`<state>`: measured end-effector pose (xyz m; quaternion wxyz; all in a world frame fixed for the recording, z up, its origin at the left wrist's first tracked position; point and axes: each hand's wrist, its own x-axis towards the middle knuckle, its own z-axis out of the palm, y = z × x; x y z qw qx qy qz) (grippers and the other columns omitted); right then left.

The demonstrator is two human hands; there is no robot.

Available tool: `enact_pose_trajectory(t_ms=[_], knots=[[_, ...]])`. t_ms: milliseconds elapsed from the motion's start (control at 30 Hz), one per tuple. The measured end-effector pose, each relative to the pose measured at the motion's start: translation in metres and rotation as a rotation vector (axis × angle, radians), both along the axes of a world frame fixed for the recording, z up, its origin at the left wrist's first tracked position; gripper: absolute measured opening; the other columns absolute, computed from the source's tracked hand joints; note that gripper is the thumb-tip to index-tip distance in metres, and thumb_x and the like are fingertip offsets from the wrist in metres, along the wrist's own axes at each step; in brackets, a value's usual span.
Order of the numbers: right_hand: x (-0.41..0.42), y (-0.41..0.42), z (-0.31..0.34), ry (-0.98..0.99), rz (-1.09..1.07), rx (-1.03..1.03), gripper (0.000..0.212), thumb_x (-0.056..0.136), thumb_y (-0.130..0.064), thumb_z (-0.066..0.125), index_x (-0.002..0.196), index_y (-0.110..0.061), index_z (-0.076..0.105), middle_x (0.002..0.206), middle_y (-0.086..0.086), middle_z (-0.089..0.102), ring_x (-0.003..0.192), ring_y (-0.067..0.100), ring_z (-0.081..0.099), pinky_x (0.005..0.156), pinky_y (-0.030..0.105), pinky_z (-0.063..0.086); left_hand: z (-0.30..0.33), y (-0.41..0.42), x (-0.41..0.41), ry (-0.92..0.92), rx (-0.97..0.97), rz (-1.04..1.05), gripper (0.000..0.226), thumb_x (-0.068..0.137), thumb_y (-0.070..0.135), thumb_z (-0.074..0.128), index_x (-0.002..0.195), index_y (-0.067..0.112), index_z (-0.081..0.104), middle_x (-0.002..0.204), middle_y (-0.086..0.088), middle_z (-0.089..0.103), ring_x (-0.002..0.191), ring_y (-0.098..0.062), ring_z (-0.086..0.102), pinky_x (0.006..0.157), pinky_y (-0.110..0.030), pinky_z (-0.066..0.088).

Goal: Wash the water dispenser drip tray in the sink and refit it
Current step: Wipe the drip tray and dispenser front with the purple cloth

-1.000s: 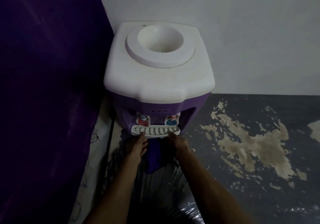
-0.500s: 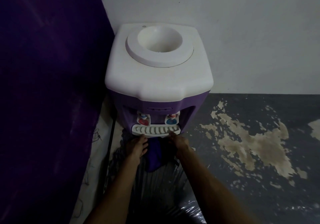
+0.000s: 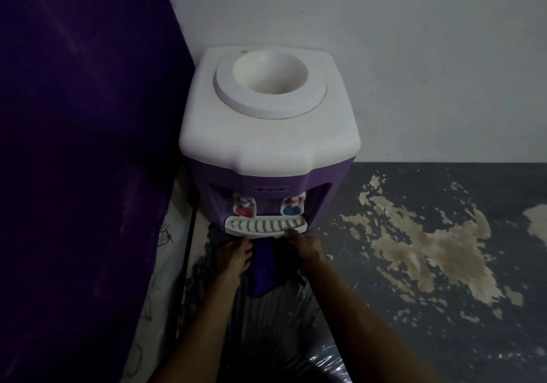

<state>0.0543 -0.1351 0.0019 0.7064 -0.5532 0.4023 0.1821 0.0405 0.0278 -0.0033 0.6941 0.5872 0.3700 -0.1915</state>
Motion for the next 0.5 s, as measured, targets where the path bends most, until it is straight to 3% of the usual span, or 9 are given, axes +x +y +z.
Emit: enact_pose_trajectory(t_ms=[67, 133, 200, 333, 400, 500], knots=[[-0.002, 0.001, -0.002, -0.007, 0.122, -0.164, 0.037, 0.088, -0.031, 0.073, 0.111, -0.002, 0.068, 0.102, 0.013, 0.071, 0.080, 0.021, 0.067, 0.061, 0.024, 0.055, 0.001, 0.000, -0.001, -0.003, 0.000, -0.002, 0.044, 0.096, 0.030, 0.056, 0.134, 0.009, 0.051, 0.135, -0.013, 0.057, 0.122, -0.027, 0.054, 0.091, -0.032, 0.044], [-0.006, 0.006, -0.007, -0.056, 0.265, -0.322, 0.050, 0.081, -0.046, 0.077, 0.117, -0.012, 0.070, 0.113, 0.007, 0.072, 0.099, 0.023, 0.068, 0.083, 0.031, 0.057, 0.002, -0.001, -0.001, -0.001, -0.006, -0.015, 0.045, 0.096, 0.032, 0.055, 0.135, 0.009, 0.051, 0.135, -0.012, 0.057, 0.123, -0.027, 0.054, 0.091, -0.032, 0.044], [-0.013, 0.015, -0.004, -0.111, 0.432, -0.390, 0.056, 0.077, -0.053, 0.078, 0.122, -0.020, 0.068, 0.118, -0.002, 0.070, 0.112, 0.021, 0.065, 0.093, 0.033, 0.052, 0.004, -0.002, 0.000, 0.006, -0.017, -0.020, 0.047, 0.095, 0.034, 0.056, 0.135, 0.010, 0.051, 0.135, -0.010, 0.056, 0.123, -0.026, 0.054, 0.092, -0.031, 0.043], [-0.017, 0.029, -0.008, -0.059, 0.641, -0.638, 0.094, 0.063, -0.063, 0.077, 0.141, -0.025, 0.042, 0.136, 0.003, 0.060, 0.124, 0.026, 0.058, 0.098, 0.038, 0.049, 0.005, -0.005, 0.001, 0.004, -0.008, -0.025, 0.049, 0.092, 0.037, 0.059, 0.134, 0.013, 0.052, 0.134, -0.008, 0.058, 0.119, -0.024, 0.056, 0.091, -0.032, 0.044], [-0.016, 0.029, -0.007, -0.059, 0.653, -0.711, 0.080, 0.074, -0.052, 0.076, 0.141, -0.021, 0.043, 0.135, 0.005, 0.061, 0.122, 0.028, 0.059, 0.094, 0.037, 0.049, 0.004, -0.005, 0.000, 0.002, -0.019, -0.028, 0.049, 0.093, 0.038, 0.059, 0.135, 0.014, 0.052, 0.134, -0.008, 0.058, 0.118, -0.024, 0.056, 0.091, -0.032, 0.045], [-0.013, 0.025, -0.006, -0.082, 0.693, -0.752, 0.049, 0.089, -0.037, 0.068, 0.131, -0.016, 0.057, 0.128, 0.007, 0.067, 0.115, 0.026, 0.064, 0.090, 0.036, 0.051, 0.003, -0.004, -0.001, -0.002, -0.029, -0.023, 0.049, 0.093, 0.038, 0.058, 0.135, 0.015, 0.051, 0.133, -0.008, 0.058, 0.114, -0.023, 0.058, 0.089, -0.033, 0.046]])
